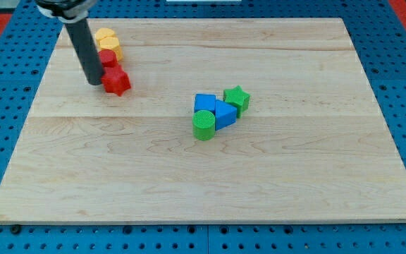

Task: Move the red star slightly down

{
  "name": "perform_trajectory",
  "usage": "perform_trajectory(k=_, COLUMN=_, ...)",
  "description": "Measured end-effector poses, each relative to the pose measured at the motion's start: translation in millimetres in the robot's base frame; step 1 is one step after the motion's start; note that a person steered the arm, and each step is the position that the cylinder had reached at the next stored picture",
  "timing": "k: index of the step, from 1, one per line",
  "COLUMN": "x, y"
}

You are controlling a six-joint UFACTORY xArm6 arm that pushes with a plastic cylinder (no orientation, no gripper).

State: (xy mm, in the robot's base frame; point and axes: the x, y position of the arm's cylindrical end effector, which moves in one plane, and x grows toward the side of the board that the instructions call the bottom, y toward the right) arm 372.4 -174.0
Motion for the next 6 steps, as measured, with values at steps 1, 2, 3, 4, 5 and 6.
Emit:
perform_trajectory(k=1, x=10.0, y=15.6)
perform_trajectory(k=2, x=-25.1, y=4.1)
perform_trajectory(k=3, x=-29.0, y=38.6)
perform_trajectory(k=4, x=-3.9, y=73.1)
perform_trajectory(k=5, x=-7.1, y=64.6)
perform_trajectory(k=6, x=-40.0, y=19.5)
